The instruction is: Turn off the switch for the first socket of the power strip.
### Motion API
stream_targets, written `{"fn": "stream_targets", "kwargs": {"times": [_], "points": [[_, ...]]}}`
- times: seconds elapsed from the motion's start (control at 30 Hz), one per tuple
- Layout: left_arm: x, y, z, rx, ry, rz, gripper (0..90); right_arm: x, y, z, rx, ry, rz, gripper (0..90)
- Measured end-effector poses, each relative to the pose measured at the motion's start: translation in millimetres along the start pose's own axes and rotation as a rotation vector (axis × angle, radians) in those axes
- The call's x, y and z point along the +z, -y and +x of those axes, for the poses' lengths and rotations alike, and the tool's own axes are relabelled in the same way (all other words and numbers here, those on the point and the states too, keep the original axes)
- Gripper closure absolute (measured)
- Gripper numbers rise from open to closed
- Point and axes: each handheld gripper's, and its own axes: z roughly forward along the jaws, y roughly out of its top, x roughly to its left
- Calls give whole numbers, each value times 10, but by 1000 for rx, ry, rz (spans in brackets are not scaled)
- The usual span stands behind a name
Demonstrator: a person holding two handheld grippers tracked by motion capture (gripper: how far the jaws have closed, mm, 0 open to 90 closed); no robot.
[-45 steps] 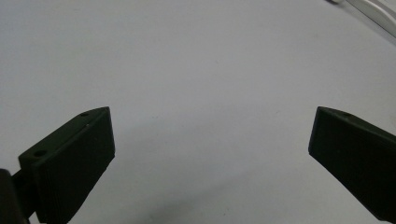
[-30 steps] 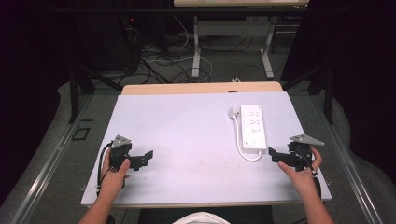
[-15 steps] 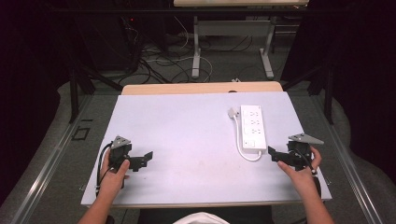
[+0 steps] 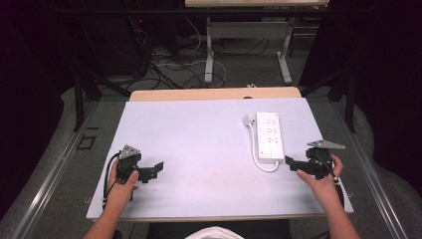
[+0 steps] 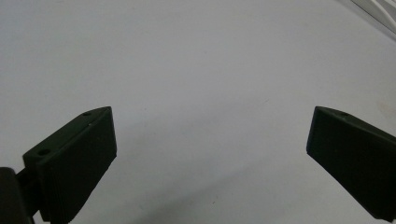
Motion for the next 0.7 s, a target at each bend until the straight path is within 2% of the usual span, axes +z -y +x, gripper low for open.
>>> {"fn": "stream_targets", "kwargs": {"times": [0.43, 0.7], "points": [[3, 1, 4, -5, 4, 1, 17, -42, -127, 19, -7, -28, 22, 159], [1, 3, 9, -6, 3, 4, 17, -46, -246, 49, -44, -38, 46, 161]]}}
